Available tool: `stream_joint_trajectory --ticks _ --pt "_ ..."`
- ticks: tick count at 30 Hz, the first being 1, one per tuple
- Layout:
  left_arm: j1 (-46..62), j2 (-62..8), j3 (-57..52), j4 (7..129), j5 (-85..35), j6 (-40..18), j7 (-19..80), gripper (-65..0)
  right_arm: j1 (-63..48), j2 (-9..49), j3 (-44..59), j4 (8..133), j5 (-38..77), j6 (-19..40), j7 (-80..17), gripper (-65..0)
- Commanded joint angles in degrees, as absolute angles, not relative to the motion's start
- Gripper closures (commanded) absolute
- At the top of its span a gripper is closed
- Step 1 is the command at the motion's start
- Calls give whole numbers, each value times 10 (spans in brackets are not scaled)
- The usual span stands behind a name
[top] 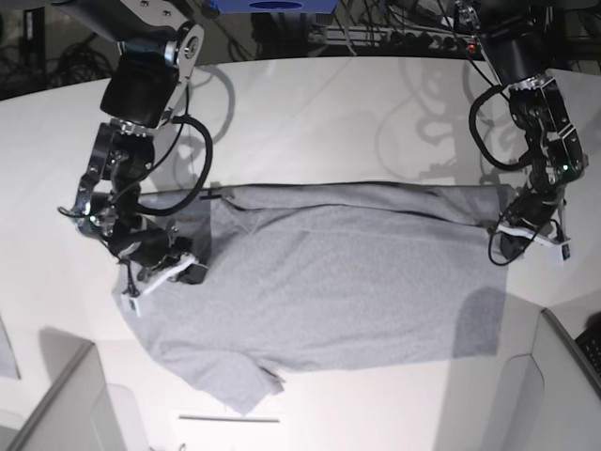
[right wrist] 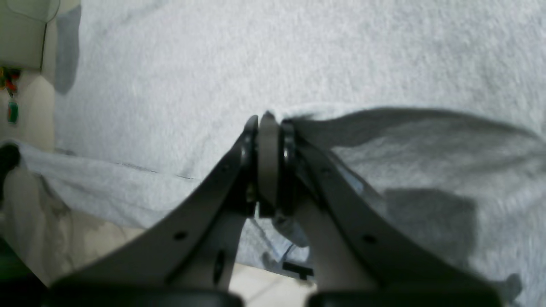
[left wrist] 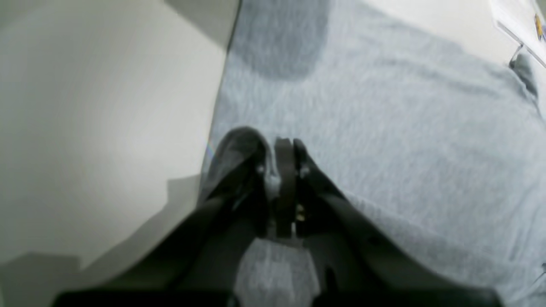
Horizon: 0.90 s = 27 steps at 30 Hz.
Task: Fold the T-shirt properly
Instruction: 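Lift the shoulder edge with both grippers, raising the shirt, then pull the held shoulder edge back toward the arms' bases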
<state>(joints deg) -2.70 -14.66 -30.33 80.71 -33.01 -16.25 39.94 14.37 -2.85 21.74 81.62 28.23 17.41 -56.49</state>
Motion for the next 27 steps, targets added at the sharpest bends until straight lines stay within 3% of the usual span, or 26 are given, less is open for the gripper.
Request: stream_joint_trajectory --ticks 1,27 --pt "-36 -157 -307 816 -336 -161 386 0 158 -26 218 825 293 174 -547 0" --pt "-69 -168 -304 740 -336 -160 385 0 168 -10 218 753 294 171 -477 0"
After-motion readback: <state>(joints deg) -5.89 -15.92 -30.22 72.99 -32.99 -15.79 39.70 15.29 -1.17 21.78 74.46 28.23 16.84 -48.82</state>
